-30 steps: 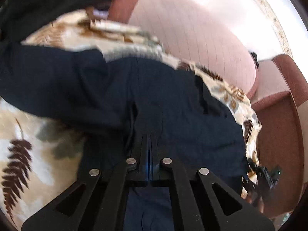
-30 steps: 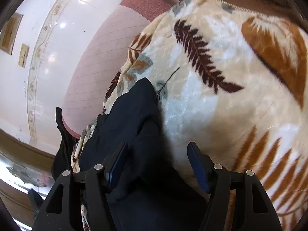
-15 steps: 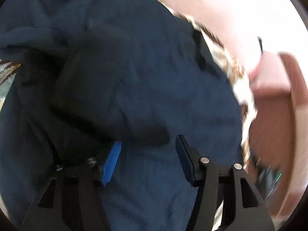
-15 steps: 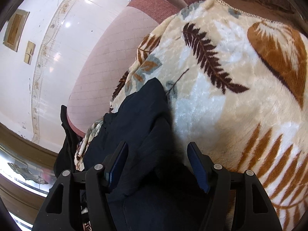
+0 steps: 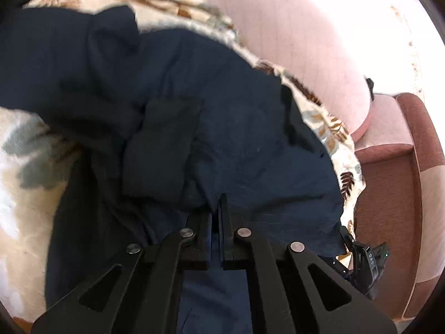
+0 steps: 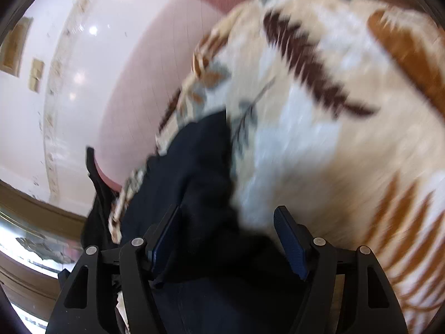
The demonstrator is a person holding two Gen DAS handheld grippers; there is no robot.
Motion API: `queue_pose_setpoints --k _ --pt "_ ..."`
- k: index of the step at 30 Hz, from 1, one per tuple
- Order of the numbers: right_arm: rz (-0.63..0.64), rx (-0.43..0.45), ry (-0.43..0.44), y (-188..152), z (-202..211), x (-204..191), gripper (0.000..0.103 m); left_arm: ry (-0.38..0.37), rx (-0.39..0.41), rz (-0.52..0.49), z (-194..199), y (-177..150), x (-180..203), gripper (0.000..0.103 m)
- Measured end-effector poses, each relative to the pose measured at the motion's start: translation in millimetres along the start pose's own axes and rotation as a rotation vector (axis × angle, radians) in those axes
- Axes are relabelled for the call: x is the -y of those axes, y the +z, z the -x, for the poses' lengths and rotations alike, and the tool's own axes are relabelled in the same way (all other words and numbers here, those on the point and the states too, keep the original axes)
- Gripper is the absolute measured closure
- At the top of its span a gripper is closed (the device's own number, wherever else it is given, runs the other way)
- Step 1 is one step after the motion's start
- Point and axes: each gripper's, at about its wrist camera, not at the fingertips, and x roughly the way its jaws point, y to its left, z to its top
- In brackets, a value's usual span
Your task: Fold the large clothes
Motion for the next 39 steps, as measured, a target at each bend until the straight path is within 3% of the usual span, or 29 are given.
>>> queue_pose_setpoints --k 1,3,4,6,9,10,11,13,16,18,20,22,24,26,27,29,30,32,36,39 --pt "0.068 -0.009 -0.01 -3 -2 -10 0.086 0.002 -0.008 -0.003 -2 1 -2 0.102" --pt "0.22 0.084 -0.091 -9 13 -33 0.091 -0.002 -0.022 -0.031 -6 0 0 0.1" --pt "0.25 0.14 -0.101 -10 23 -38 0.093 0.005 -0.024 -0.046 -7 -1 2 0.095" --pt "0.251 0.188 -0.157 -10 30 -35 0.093 0.022 -0.05 -0.078 -20 -3 3 0.093" --pt "0.249 0.057 -0.313 -10 -2 -13 0.093 0.061 -0.094 -0.101 -37 -9 0 0.093" --pt "0.255 0.052 -0.316 -13 -5 -11 0.091 0.06 -0.08 -0.123 -33 -11 6 0.092" --pt "0.256 0.067 -0.313 -13 1 -12 0.09 0.06 -0.083 -0.142 -28 -14 9 0.091" --pt "0.241 0.084 -0.324 -12 12 -18 0.073 0.066 -0.079 -0.171 -13 -22 9 0.088" --pt "0.278 0.209 -0.383 -12 39 -39 0.072 0.055 -0.047 -0.219 16 -39 6 0.087" --pt "0.313 0.277 -0.377 -13 50 -52 0.067 0.046 0.001 -0.245 32 -42 10 0.086" --pt "0.349 0.296 -0.345 -15 49 -66 0.065 0.066 0.061 -0.268 40 -35 17 0.067" --pt "0.371 0.256 -0.319 -19 36 -71 0.065 0.128 0.101 -0.265 25 -23 23 0.06" --pt "0.368 0.168 -0.319 -21 13 -65 0.066 0.175 0.077 -0.248 5 -12 21 0.06" --pt "0.351 0.038 -0.417 -23 -18 -52 0.067 0.212 0.009 -0.214 -21 -3 9 0.061" --pt "0.366 0.028 -0.459 -25 -25 -51 0.071 0.202 0.016 -0.216 -22 -2 5 0.061" --pt "0.415 0.09 -0.491 -31 -15 -70 0.07 0.191 0.021 -0.238 -15 -3 9 0.061" --pt "0.426 0.121 -0.481 -34 -9 -80 0.065 0.175 0.021 -0.253 -10 -4 10 0.061" --pt "0.454 0.153 -0.397 -42 -4 -107 0.065 0.157 0.031 -0.256 0 -5 6 0.061" --pt "0.529 0.038 -0.306 -67 -34 -159 0.064 0.111 0.047 -0.181 34 5 -26 0.061" --pt "0.614 -0.063 -0.339 -95 -70 -191 0.062 0.133 0.073 -0.118 60 21 -58 0.054"
